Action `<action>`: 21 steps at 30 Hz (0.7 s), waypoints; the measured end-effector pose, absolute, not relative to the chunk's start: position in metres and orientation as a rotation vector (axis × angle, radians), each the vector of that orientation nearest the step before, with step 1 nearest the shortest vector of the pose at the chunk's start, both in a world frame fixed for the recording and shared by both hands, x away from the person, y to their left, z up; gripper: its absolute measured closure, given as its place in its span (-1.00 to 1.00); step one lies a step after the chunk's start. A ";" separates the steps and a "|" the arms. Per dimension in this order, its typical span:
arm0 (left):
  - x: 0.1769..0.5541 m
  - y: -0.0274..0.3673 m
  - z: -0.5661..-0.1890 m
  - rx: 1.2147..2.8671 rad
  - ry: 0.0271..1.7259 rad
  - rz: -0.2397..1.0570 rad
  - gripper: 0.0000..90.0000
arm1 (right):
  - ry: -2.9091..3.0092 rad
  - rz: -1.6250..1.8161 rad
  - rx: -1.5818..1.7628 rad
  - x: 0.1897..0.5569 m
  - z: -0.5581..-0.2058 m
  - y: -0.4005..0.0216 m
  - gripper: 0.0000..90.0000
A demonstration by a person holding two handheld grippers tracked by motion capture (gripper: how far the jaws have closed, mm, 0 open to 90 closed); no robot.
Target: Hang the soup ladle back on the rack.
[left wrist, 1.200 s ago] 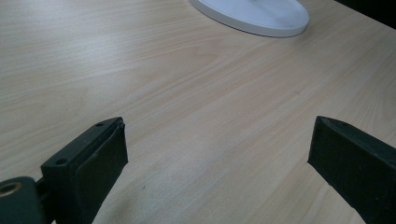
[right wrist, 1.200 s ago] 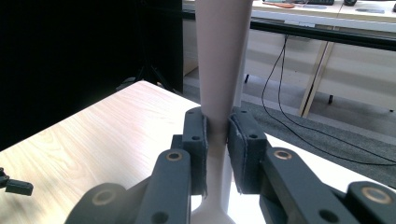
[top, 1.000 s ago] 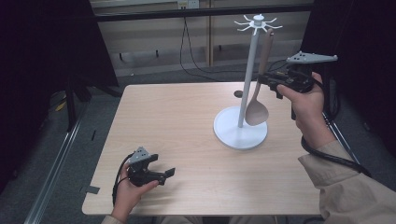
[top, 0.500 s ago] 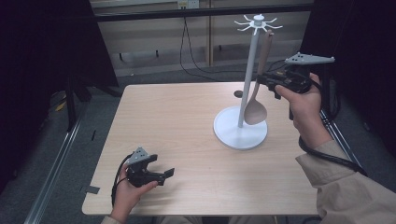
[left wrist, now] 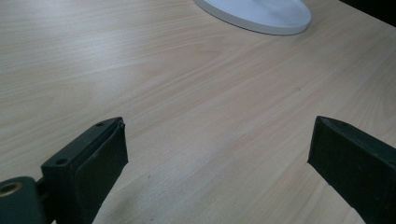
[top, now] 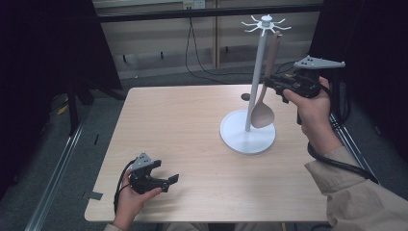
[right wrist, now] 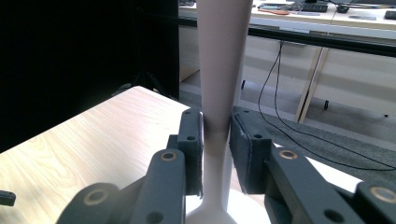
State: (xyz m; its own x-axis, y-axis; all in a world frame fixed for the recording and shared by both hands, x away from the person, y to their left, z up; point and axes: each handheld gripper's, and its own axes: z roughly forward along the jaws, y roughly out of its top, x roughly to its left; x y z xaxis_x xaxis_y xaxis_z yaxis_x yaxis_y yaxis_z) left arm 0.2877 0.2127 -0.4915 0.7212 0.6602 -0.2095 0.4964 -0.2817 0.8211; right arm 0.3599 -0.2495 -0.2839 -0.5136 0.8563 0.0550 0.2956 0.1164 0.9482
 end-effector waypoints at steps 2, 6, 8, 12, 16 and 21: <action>0.288 0.213 -0.492 1.943 0.888 0.213 -0.90 | 1.874 1.399 1.112 0.359 -0.283 -0.250 0.56; 0.287 0.213 -0.492 1.940 0.896 0.213 -0.90 | 1.868 1.399 1.117 0.357 -0.282 -0.251 0.36; 0.288 0.213 -0.492 1.941 0.894 0.216 -0.90 | 1.866 1.398 1.122 0.356 -0.283 -0.251 0.25; 0.290 0.210 -0.490 1.952 0.874 0.216 -0.90 | 1.864 1.399 1.117 0.351 -0.284 -0.251 0.05; 0.291 0.205 -0.492 1.960 0.864 0.205 -0.90 | 1.877 1.393 1.127 0.345 -0.288 -0.251 -0.17; 0.292 0.205 -0.491 1.958 0.862 0.207 -0.90 | 1.898 1.376 1.123 0.335 -0.295 -0.250 -0.36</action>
State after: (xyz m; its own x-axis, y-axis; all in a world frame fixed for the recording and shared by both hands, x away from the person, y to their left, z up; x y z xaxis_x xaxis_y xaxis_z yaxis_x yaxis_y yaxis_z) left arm 0.2919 0.2048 -0.4909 0.7370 0.6455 -0.2001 0.4844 -0.2980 0.8225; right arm 0.3346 -0.2503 -0.2953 -0.5102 0.8587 0.0476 0.3124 0.1335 0.9405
